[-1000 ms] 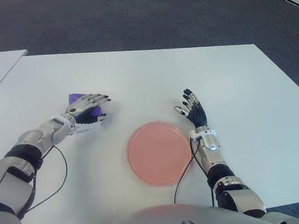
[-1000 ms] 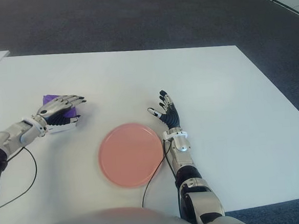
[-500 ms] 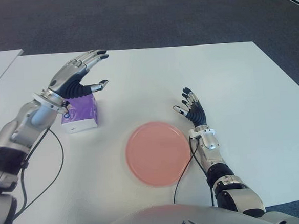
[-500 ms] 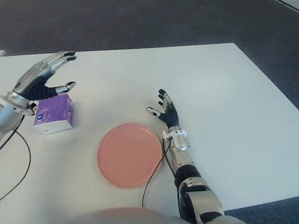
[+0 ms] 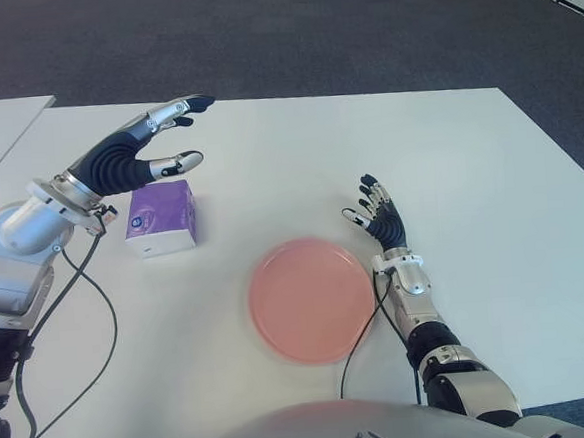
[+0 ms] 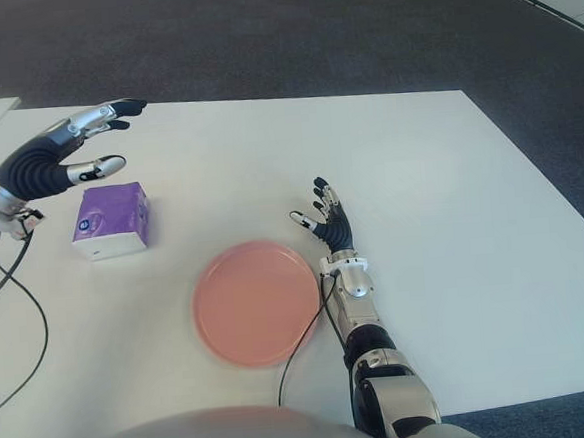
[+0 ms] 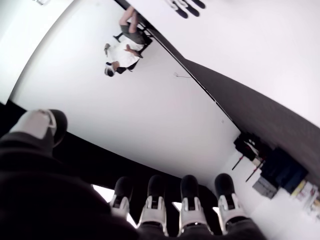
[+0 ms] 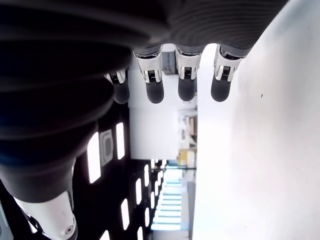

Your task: Put the tissue paper into the plate.

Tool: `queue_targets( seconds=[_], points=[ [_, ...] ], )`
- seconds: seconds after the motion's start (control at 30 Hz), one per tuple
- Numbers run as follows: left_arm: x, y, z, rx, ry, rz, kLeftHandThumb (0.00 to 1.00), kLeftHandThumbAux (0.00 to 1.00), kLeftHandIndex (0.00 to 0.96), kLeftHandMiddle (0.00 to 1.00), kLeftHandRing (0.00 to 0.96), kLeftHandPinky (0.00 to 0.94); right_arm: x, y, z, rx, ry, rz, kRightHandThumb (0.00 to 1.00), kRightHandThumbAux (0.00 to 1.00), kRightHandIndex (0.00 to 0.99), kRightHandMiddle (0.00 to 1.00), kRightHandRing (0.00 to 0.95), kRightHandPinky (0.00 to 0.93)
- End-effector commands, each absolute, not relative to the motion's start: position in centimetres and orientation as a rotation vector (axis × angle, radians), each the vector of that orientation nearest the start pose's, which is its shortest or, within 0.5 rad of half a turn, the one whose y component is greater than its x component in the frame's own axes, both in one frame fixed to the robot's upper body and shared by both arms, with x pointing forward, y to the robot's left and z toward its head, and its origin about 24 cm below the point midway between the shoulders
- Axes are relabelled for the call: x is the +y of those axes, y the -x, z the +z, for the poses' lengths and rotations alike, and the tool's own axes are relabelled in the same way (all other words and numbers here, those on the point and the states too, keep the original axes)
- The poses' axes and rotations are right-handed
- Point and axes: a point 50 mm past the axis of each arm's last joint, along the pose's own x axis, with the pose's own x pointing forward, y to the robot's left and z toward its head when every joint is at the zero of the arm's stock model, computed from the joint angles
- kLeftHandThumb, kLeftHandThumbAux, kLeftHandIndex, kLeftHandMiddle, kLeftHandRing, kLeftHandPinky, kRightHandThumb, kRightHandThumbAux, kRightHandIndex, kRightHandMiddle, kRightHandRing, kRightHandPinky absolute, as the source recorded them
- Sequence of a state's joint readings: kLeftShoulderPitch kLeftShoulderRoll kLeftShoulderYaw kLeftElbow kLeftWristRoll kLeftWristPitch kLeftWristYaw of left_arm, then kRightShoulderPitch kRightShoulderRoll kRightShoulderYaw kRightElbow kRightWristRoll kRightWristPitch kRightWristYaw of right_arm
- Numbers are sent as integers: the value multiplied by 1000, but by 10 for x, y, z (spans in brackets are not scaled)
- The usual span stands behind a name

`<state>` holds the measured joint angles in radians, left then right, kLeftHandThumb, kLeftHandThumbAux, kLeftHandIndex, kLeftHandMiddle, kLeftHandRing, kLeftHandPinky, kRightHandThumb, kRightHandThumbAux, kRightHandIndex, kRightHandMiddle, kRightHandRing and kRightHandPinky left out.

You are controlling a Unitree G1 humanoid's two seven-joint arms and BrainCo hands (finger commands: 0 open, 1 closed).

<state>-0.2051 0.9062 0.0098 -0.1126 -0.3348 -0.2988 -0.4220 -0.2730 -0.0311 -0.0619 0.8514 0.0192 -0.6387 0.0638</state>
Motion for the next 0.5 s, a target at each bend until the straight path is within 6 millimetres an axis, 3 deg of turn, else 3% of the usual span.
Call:
queue_targets(
  seconds=[0.03, 0.37, 0.47, 0.5],
  points=[
    [243, -267, 204, -457, -663, -494, 140, 349, 0, 0, 0, 0, -154, -238, -67, 218, -7, 31, 0, 730, 0, 0, 0, 0],
    [252, -257, 190, -423, -749, -461, 67, 347, 0, 0, 0, 0, -153, -237, -68, 222, -7, 26, 0, 717, 0, 0, 0, 0],
    [262, -254, 185, -349, -939, -528, 66, 342, 0, 0, 0, 0, -154, -237, -68, 219, -10, 24, 0, 712, 0, 0, 0, 0],
    [267, -256, 175, -291, -1046, -541, 67, 341, 0, 0, 0, 0, -154, -237, -68, 216, -13, 22, 0, 711, 0, 0, 0, 0]
  ],
)
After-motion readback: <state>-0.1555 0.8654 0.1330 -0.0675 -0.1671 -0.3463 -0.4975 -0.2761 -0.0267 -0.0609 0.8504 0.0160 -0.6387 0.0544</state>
